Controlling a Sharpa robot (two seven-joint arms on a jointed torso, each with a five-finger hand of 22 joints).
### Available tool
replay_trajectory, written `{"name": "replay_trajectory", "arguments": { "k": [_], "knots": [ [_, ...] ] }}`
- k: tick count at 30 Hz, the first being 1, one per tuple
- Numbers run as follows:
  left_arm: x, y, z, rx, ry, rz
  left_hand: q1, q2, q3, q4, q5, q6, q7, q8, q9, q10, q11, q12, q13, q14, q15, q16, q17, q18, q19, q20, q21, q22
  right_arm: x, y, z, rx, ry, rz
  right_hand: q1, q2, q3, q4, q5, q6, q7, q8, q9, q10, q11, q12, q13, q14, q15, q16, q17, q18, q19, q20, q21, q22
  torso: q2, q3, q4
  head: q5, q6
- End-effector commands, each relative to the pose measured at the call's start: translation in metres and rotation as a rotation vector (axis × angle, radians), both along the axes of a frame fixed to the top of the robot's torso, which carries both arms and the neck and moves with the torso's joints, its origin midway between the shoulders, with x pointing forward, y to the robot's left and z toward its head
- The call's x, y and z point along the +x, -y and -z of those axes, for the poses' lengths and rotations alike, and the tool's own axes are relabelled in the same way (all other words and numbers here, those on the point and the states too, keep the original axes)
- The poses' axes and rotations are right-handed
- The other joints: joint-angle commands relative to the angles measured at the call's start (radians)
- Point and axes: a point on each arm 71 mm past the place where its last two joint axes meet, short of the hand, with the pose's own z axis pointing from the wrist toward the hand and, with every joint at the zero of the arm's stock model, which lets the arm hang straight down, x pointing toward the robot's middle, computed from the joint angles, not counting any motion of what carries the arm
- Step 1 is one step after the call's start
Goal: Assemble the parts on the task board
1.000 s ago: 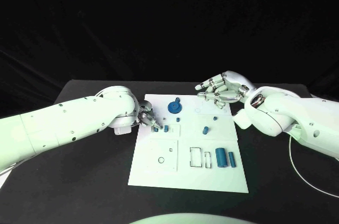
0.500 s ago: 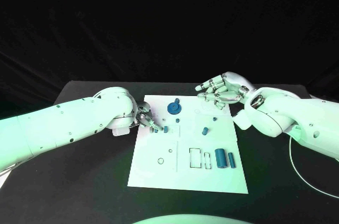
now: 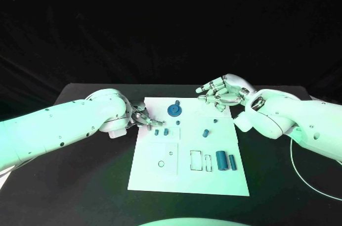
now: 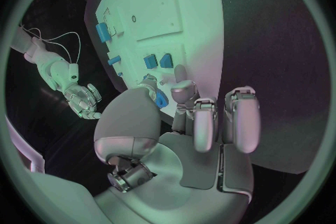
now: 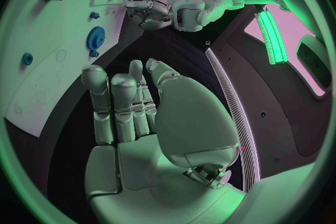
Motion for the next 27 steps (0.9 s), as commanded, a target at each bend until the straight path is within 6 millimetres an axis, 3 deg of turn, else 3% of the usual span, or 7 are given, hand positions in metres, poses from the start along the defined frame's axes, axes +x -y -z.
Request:
{"name": "replay_trajectory", "arguments": {
  "k": [1,4,6,11,16,21,27],
  "knots": [
    [0.003,0.000,-0.005,-0.131,0.048,-0.049,-0.005,0.015,-0.021,-0.001,-0.002,-0.019,0.004,0.002,0.001,-0.024,0.002,-0.027,-0.029,0.105,-0.002,0.003,0.263,0.003,0.053,-0.001,-0.026,0.148,-0.001,0.000,0.001,0.000,-0.007,-0.011,-0.011,0.003,0.003,0.004,0.005,-0.005,0.005,0.000,0.001,-0.007,0.002,0.003,-0.001,-0.007,0.002,-0.007,-0.002,0.019,-0.006,-0.001,-0.004,-0.002,0.000,0.0017,0.0013,-0.002,0.001],
    [0.005,-0.003,-0.006,-0.221,0.053,-0.070,0.004,0.033,-0.060,-0.002,0.001,-0.075,0.029,-0.019,-0.011,-0.153,0.026,-0.202,-0.220,0.103,0.023,-0.003,0.255,0.035,-0.003,0.013,-0.160,0.032,-0.001,0.000,0.001,0.000,-0.008,-0.010,-0.011,0.003,0.003,0.004,0.005,-0.006,0.005,0.000,0.001,-0.008,0.002,0.003,-0.001,-0.007,0.002,-0.008,-0.002,0.019,-0.006,-0.001,-0.005,-0.002,0.000,0.0018,0.0018,-0.004,0.003],
    [0.006,-0.003,-0.007,-0.262,0.057,-0.071,0.012,0.035,-0.080,0.001,0.002,-0.137,0.059,-0.051,-0.030,-0.227,0.051,-0.260,-0.268,0.070,0.036,-0.070,0.172,0.060,-0.062,0.032,-0.294,-0.080,-0.001,0.000,0.001,0.000,-0.008,-0.009,-0.011,0.003,0.003,0.004,0.005,-0.006,0.005,0.000,0.001,-0.008,0.002,0.003,-0.001,-0.007,0.002,-0.008,-0.002,0.019,-0.006,-0.001,-0.005,-0.002,0.000,0.0015,0.0020,-0.006,0.005],
    [0.010,0.005,-0.012,-0.354,0.145,-0.015,0.237,0.024,-0.063,-0.078,0.058,-0.241,0.125,-0.113,-0.087,-0.408,0.117,-0.377,-0.346,-0.140,0.098,-0.417,-0.192,0.140,-0.305,0.080,-0.787,-0.468,-0.001,0.000,0.001,-0.001,-0.010,-0.008,-0.011,0.003,0.003,0.004,0.005,-0.006,0.005,0.000,0.001,-0.008,0.002,0.003,-0.001,-0.007,0.002,-0.008,-0.002,0.019,-0.006,-0.001,-0.005,-0.002,0.001,0.0007,0.0023,-0.008,0.008],
    [0.011,0.025,-0.019,-0.434,0.341,0.139,0.429,0.020,-0.028,-0.138,0.036,-0.245,0.148,-0.165,-0.166,-0.495,0.146,-0.497,-0.470,-0.339,0.131,-0.694,-0.472,0.148,-0.360,0.119,-0.907,-0.550,-0.001,0.000,0.001,-0.002,-0.014,-0.012,-0.011,0.004,0.003,0.004,0.006,-0.006,0.005,0.000,0.001,-0.008,0.002,0.004,-0.001,-0.007,0.002,-0.008,-0.001,0.019,-0.006,0.000,-0.005,-0.002,0.001,-0.0006,0.0003,-0.011,0.013],
    [0.006,0.044,-0.021,-0.448,0.538,0.298,0.579,0.002,0.041,-0.200,0.039,-0.191,0.138,-0.257,-0.265,-0.456,0.146,-0.618,-0.616,-0.345,0.123,-0.753,-0.550,0.152,-0.352,0.115,-0.934,-0.571,-0.001,-0.001,0.002,-0.015,-0.007,-0.017,-0.008,0.006,0.008,0.002,0.012,-0.007,0.005,0.001,0.002,-0.011,0.002,0.005,-0.002,-0.009,0.002,-0.010,-0.001,0.019,-0.007,0.000,-0.008,-0.004,0.001,-0.0003,-0.0004,-0.018,0.017],
    [0.003,0.058,-0.015,-0.363,0.609,0.404,0.592,-0.042,0.131,-0.217,0.017,-0.114,0.127,-0.366,-0.369,-0.375,0.143,-0.724,-0.767,-0.273,0.115,-0.745,-0.602,0.153,-0.320,0.105,-0.894,-0.538,-0.001,-0.001,0.002,-0.020,-0.004,-0.020,-0.004,0.007,0.013,-0.001,0.016,-0.008,0.005,0.001,0.002,-0.014,0.002,0.006,-0.002,-0.010,0.002,-0.012,-0.001,0.020,-0.009,0.000,-0.010,-0.006,0.001,0.0006,0.0007,-0.022,0.022]
  ]
}}
